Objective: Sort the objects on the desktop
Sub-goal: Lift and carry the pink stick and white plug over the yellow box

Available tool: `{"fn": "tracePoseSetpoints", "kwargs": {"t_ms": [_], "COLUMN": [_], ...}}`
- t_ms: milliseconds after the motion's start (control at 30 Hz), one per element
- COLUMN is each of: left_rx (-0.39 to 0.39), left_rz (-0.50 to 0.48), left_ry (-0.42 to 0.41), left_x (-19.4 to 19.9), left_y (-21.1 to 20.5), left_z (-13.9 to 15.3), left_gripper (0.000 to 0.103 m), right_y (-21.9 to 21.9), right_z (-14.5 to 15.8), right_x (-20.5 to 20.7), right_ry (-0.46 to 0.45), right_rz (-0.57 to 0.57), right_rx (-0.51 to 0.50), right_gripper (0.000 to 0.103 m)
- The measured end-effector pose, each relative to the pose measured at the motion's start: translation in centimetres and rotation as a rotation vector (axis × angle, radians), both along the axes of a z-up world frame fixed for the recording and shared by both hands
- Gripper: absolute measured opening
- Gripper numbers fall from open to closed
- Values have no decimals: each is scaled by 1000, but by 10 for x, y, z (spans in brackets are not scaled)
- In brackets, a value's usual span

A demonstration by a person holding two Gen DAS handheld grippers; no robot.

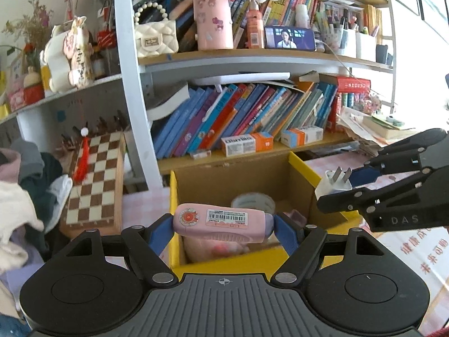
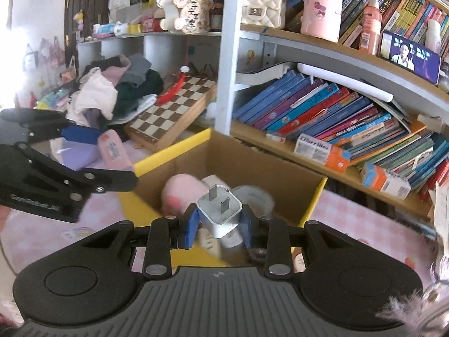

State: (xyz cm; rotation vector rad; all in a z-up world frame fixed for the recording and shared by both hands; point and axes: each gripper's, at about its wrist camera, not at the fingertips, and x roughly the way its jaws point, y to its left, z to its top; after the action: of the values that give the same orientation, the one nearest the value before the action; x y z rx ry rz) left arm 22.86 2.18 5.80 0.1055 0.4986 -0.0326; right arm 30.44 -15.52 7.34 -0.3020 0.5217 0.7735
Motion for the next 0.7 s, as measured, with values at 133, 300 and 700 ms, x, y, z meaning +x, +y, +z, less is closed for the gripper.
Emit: {"fn": "tracePoseSetpoints", "kwargs": {"t_ms": [133, 300, 700], "left_rx": [8, 27, 42], "left_rz": [-1, -7, 2], "left_ry": [1, 19, 205], "left_x": [16, 36, 93], "left_y": [2, -1, 3], "left_z": [0, -5, -41], "left_gripper": [78, 78, 78], "right_y": [4, 15, 50], "right_z": [2, 2, -39], "right_x": [22, 48, 116], "right_ry": [-21, -53, 49], "right_rz": [0, 20, 72], "right_rx": [-22, -53, -231], "right_gripper": [30, 30, 30]}}
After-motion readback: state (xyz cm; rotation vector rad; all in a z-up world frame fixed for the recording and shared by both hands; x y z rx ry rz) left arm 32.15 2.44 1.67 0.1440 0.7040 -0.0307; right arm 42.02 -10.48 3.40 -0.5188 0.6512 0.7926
